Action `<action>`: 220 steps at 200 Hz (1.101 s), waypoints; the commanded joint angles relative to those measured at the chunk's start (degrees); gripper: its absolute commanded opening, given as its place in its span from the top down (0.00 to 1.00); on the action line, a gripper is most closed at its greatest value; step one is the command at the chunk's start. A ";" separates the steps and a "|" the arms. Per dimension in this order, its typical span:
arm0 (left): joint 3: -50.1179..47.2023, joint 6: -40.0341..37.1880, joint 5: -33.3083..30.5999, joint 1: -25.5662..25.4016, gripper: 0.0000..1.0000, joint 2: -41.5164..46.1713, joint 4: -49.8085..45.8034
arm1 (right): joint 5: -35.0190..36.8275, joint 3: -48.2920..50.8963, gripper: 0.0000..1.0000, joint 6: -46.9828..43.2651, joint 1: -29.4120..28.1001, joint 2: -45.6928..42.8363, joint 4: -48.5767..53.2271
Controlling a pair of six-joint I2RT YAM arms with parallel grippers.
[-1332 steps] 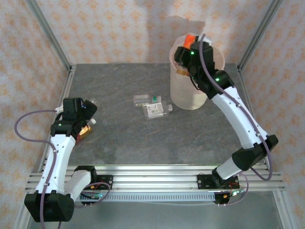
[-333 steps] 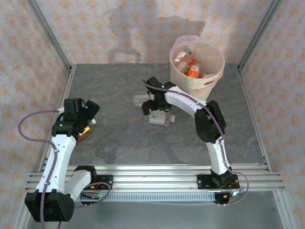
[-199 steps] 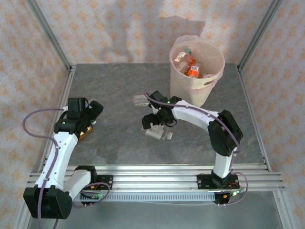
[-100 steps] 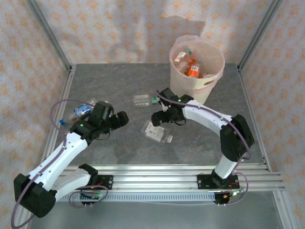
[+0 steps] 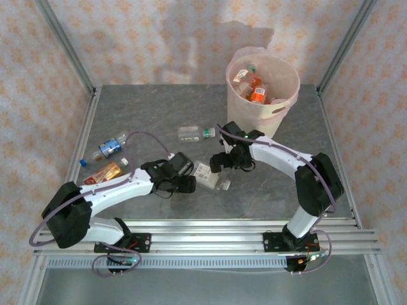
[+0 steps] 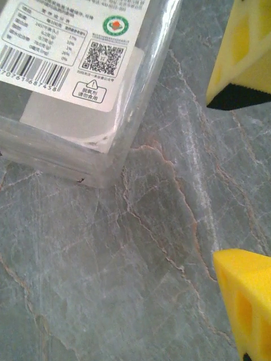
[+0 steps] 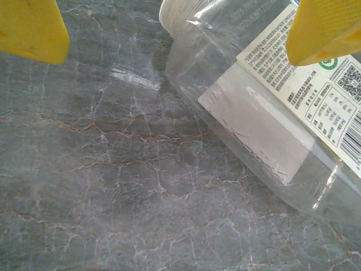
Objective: Put the plastic bottles in the bin
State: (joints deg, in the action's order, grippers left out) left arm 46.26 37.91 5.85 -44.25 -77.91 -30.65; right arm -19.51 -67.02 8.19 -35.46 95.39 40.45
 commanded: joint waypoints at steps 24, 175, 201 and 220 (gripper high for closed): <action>3.51 -1.09 -3.40 -0.22 0.40 -4.77 1.83 | -3.11 2.39 0.01 0.86 -0.13 -1.57 -3.33; 10.54 0.40 -5.87 8.80 0.46 -15.18 4.19 | -1.30 3.26 0.01 1.82 -6.48 0.57 -8.91; 13.15 0.91 -4.66 9.09 0.45 -17.21 5.29 | 4.62 2.71 0.01 2.88 -7.80 1.15 -8.24; 14.78 1.37 -2.99 9.14 0.45 -19.19 5.84 | 7.78 2.35 0.01 2.99 -8.67 1.61 -8.33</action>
State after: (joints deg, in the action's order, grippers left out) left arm 58.48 37.95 1.45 -35.35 -94.87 -26.74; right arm -19.05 -62.92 10.13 -43.16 95.96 31.64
